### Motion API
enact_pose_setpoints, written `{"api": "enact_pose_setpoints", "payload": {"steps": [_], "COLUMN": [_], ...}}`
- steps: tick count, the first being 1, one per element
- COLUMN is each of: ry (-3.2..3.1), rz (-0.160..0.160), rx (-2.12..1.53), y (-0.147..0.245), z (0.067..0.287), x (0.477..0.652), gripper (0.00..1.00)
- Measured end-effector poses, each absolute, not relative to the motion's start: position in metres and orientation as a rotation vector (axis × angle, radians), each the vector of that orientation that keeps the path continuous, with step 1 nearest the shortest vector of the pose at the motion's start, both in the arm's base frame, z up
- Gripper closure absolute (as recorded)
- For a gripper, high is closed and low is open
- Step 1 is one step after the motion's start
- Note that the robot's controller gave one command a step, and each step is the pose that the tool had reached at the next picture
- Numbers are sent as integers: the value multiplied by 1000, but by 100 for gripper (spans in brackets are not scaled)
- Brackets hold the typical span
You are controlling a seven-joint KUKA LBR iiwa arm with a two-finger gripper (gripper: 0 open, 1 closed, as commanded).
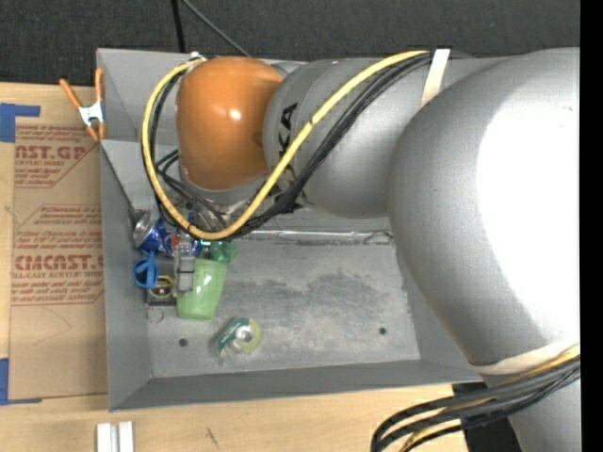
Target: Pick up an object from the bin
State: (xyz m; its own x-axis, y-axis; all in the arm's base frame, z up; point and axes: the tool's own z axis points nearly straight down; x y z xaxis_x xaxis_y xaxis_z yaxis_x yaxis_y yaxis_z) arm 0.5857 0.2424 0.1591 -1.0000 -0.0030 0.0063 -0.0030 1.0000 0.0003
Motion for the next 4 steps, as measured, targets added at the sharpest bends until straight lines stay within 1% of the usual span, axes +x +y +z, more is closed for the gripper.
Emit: {"api": "enact_pose_setpoints", "payload": {"steps": [1,2,3,4], "ry": [-3126,-3167,-3180,-3148], "rz": [2,-14,-22,-4], "rx": [260,-35,-36,0], "y": [209,186,187,193], "z": [104,81,86,141], "x": [548,516,520,524], "gripper": [0,0,100,100]}}
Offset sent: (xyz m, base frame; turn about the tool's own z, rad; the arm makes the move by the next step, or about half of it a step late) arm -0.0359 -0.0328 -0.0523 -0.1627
